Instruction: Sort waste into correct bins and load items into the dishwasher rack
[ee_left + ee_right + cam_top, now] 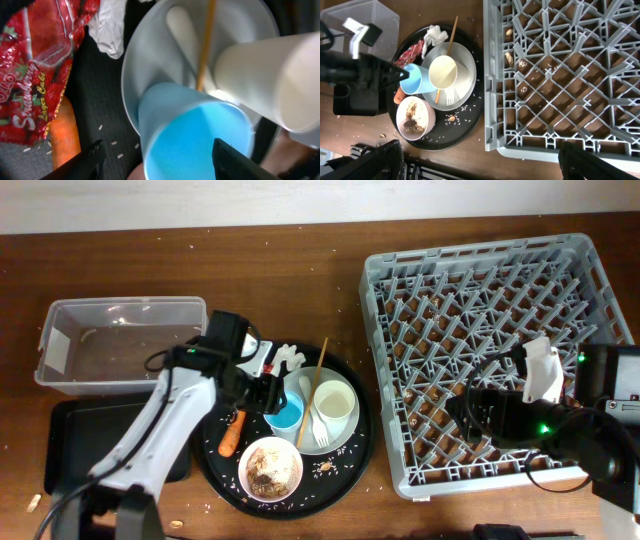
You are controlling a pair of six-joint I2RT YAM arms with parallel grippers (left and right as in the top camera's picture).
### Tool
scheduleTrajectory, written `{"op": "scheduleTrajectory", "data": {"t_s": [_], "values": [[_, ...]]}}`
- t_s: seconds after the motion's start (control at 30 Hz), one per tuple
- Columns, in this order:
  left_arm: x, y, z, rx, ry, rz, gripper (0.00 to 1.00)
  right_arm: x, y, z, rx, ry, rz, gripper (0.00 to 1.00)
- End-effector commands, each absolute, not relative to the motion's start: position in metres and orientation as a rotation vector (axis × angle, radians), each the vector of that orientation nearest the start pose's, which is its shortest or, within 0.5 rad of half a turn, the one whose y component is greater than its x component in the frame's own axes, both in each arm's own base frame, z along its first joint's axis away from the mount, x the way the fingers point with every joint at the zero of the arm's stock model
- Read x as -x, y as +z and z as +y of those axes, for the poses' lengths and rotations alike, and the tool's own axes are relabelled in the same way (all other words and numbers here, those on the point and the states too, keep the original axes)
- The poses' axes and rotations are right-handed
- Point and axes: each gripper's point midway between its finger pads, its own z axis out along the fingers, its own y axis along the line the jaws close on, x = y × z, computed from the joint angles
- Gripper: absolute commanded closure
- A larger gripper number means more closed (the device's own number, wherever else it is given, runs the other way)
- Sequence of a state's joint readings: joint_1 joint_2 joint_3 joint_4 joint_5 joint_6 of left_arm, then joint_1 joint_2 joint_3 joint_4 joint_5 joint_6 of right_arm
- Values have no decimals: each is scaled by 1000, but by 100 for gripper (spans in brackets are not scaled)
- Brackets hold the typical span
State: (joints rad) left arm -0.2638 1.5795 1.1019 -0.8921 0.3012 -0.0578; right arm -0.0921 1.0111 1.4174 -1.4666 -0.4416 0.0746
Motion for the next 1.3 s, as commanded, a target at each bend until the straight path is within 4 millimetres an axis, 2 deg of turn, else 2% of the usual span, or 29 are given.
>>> {"op": "scheduleTrajectory", "data": {"t_s": [0.0,0.07,0.1,0.13,0.17,0.23,0.3,0.4,0.43,0.47,0.5,0.53,0.57,0.6,0.63,0.73,0.77,0.87,0.97,1.03,1.17,1.23,1.27], "values": [[-296,60,-124,-257,-272,2991,45,-201,289,52,-72,557,2580,1],[-298,54,-128,-273,-234,2992,59,-202,288,52,-72,557,2582,1],[-300,52,-124,-269,-193,2990,71,-202,288,52,-73,557,2583,1],[-300,52,-124,-269,-191,2990,78,-202,288,52,-73,557,2583,1],[-300,53,-124,-234,-194,2997,91,-202,288,52,-73,557,2583,1],[-299,62,-124,-172,-198,3003,96,-202,288,52,-72,557,2583,1],[-300,81,-125,-161,-240,2982,100,-202,288,52,-72,557,2583,1],[-302,143,-131,-148,-384,2854,100,-202,289,53,-71,562,2581,1],[-303,169,-140,-173,-563,2776,100,-201,292,60,-54,622,2568,1],[-305,206,-150,-235,-830,2625,100,-200,301,76,-12,757,2531,0],[-306,245,-154,-266,-1074,2452,100,-199,311,91,53,871,2480,9],[-302,270,-158,-330,-1217,2331,100,-199,320,102,107,946,2437,12],[-296,288,-161,-394,-1331,2235,100,-199,327,112,171,994,2397,13],[-289,297,-167,-455,-1400,2181,100,-198,338,129,293,1047,2336,13],[-277,310,-177,-527,-1513,2108,100,-196,344,143,393,1067,2292,13],[-253,342,-189,-691,-1730,1907,100,-188,363,189,695,1124,2139,13],[-242,353,-194,-750,-1814,1836,100,-192,368,206,777,1095,2073,13],[-231,361,-198,-790,-1879,1797,100,-207,372,223,826,1085,2012,12],[-225,363,-204,-824,-1884,1787,100,-200,379,244,938,1293,1936,12],[-225,362,-204,-826,-1875,1788,100,-188,383,251,1062,1384,1837,23],[-227,363,-204,-842,-1859,1774,100,-186,386,251,1069,1388,1822,45],[-227,363,-204,-842,-1858,1774,99,-185,387,250,1070,1385,1818,48],[-229,361,-204,-835,-1841,1786,85,-184,388,249,1069,1377,1814,48]]}}
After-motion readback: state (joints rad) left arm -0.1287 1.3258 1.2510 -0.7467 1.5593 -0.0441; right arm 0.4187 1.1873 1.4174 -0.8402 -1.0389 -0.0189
